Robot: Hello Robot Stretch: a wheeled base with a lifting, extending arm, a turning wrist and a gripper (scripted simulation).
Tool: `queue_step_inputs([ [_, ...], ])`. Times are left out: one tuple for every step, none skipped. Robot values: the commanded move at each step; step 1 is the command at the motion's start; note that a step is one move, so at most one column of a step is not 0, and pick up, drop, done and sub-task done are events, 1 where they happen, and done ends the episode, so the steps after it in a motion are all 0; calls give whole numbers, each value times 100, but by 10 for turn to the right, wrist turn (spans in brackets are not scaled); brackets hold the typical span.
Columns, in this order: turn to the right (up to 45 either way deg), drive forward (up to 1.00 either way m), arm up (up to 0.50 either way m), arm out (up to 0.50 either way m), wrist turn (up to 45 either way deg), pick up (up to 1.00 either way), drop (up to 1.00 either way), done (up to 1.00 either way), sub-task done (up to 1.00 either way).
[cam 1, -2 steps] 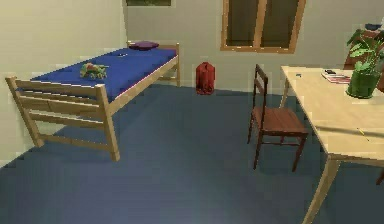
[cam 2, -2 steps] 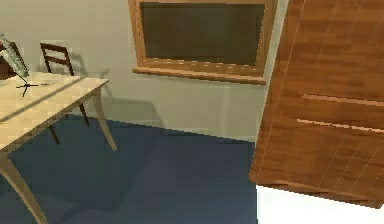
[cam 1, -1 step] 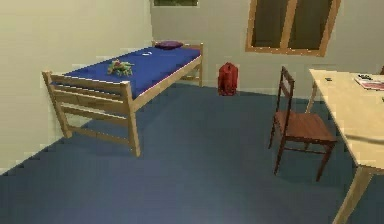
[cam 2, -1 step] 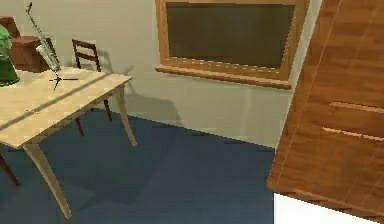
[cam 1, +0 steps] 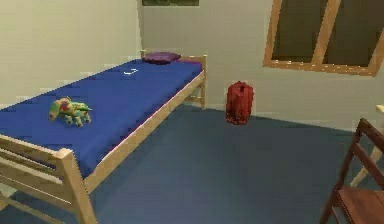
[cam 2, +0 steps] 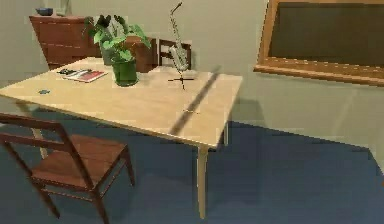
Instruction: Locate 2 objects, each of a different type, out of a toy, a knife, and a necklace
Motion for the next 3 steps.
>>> queue_step_inputs([
  [0, 50, 0, 0, 0, 0, 0, 0, 0],
  [-450, 0, 0, 0, 0, 0, 0, 0, 0],
  [0, 0, 0, 0, 0, 0, 0, 100, 0],
])
